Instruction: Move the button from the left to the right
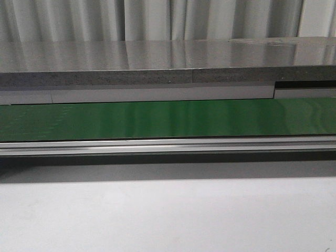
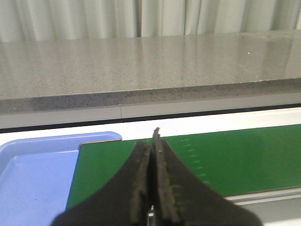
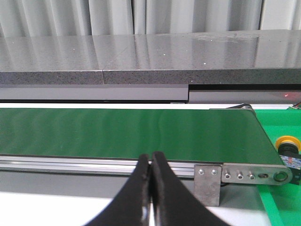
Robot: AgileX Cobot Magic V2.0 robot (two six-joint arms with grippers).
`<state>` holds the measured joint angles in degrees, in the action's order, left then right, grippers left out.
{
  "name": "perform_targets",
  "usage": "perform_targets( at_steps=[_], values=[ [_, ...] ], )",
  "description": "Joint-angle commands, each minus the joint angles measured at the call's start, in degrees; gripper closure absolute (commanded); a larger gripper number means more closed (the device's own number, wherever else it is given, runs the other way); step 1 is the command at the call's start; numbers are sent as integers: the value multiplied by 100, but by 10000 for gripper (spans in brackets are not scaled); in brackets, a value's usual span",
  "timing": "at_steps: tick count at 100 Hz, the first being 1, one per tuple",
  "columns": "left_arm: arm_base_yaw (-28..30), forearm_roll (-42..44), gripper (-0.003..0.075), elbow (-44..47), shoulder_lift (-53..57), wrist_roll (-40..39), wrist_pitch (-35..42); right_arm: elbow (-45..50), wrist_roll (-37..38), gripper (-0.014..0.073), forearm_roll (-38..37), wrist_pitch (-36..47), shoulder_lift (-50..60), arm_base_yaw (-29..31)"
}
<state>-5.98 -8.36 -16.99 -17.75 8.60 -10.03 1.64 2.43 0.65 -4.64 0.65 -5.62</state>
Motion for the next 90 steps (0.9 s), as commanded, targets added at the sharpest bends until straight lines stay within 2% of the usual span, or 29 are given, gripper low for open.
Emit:
perform_targets(
  at_steps=[1,21,43,54,90],
  values=[
    [-22,-63,740,-160,-39,-24,484,-94,-21,662,-65,516,122,9],
    [-22,134,740,1,-39,-24,667,-94,-21,662,-65,516,122,9],
    [-34,779,740,433,14,-168,1064,-94,-21,662,-65,516,122,9],
    [-34,905,740,639,293,-491,1091,-94,-21,662,-65,516,122,9],
    [-34,992,740,1304,1622,-501,1125,-94,-21,662,-65,516,122,9]
  ],
)
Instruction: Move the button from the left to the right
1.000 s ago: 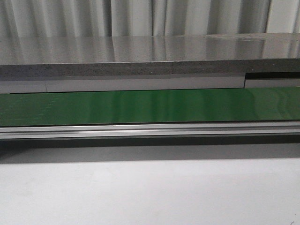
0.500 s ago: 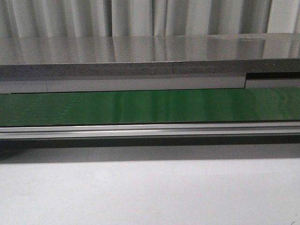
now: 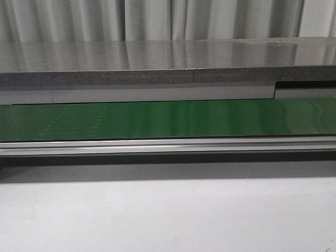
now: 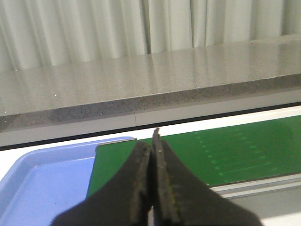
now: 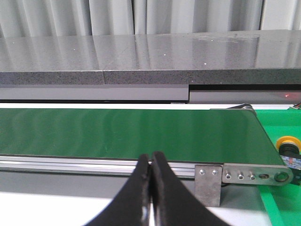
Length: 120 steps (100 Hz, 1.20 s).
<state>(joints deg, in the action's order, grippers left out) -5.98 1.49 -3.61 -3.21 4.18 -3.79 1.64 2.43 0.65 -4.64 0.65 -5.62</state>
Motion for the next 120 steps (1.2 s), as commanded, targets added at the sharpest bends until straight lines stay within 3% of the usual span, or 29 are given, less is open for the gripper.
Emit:
perform_targets(
  at_steps=[1,38,64,83,120],
  values=[
    [-34,7,740,-13,213,-59,501,-94,-21,662,-65,516,122,9],
    [-1,-43,740,305,518,-86,579,-94,-21,662,-65,516,122,9],
    [371,-106,740,353,518,-86,589,-94,-21,662,-65,516,122,9],
    [365,-106,740,577,518,-86,1036,-94,-21,662,-65,516,122,9],
    [365,-106,740,564,518,-86,1051,-94,-21,662,-65,516,122,9]
  ],
)
